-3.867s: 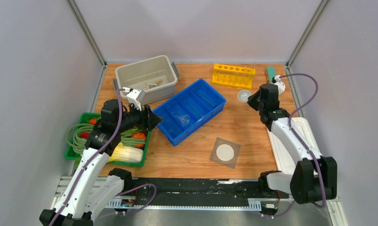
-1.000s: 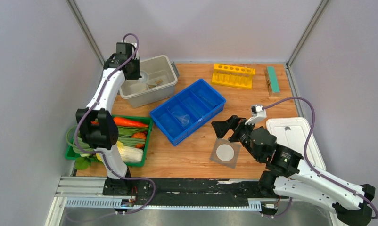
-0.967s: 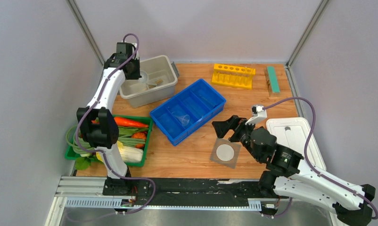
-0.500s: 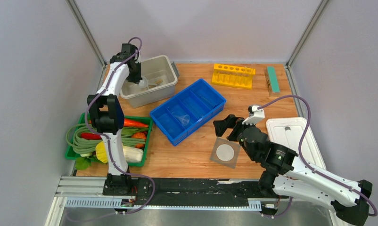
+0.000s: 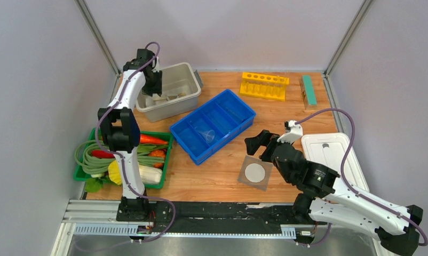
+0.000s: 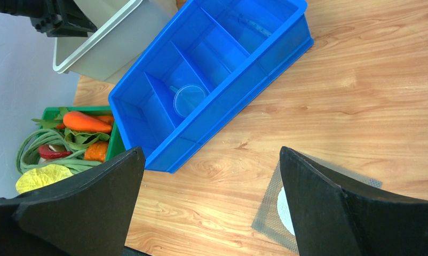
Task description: Organize the chemistry lab equipment
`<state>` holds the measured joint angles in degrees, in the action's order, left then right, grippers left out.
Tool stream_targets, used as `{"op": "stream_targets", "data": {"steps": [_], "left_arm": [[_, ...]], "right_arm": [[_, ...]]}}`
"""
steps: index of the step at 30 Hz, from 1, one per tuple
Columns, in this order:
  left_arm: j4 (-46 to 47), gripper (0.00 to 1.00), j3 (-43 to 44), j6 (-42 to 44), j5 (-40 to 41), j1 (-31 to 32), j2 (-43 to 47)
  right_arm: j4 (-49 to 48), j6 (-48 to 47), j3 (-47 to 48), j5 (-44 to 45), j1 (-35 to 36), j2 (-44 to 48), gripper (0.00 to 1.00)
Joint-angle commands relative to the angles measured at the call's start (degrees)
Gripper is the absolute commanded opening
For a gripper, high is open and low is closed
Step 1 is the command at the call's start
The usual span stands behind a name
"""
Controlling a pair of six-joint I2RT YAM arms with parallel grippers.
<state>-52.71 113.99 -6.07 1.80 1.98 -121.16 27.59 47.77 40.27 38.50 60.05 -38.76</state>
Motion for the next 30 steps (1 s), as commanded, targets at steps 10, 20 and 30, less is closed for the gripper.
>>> {"op": "stream_targets", "data": {"steps": [10,20,30], "left_arm": [[7.97,0.50,-21.34,-3.95,-13.49,3.72,35.09],[14.73,0.50,-44.89,-8.78,-20.17,18.66,57.77],[21.94,0.48,-62.92,-16.34,-20.08,32.11,68.69]], "right_arm": [[7.38,7.68,-1.68,-1.59,-0.37,3.16,1.00],[15.29,14.98,-6.34,-3.52,-0.72,4.31,1.00],[14.16,22.19,-12.32,-7.21,-3.01,-2.45,1.00]]}}
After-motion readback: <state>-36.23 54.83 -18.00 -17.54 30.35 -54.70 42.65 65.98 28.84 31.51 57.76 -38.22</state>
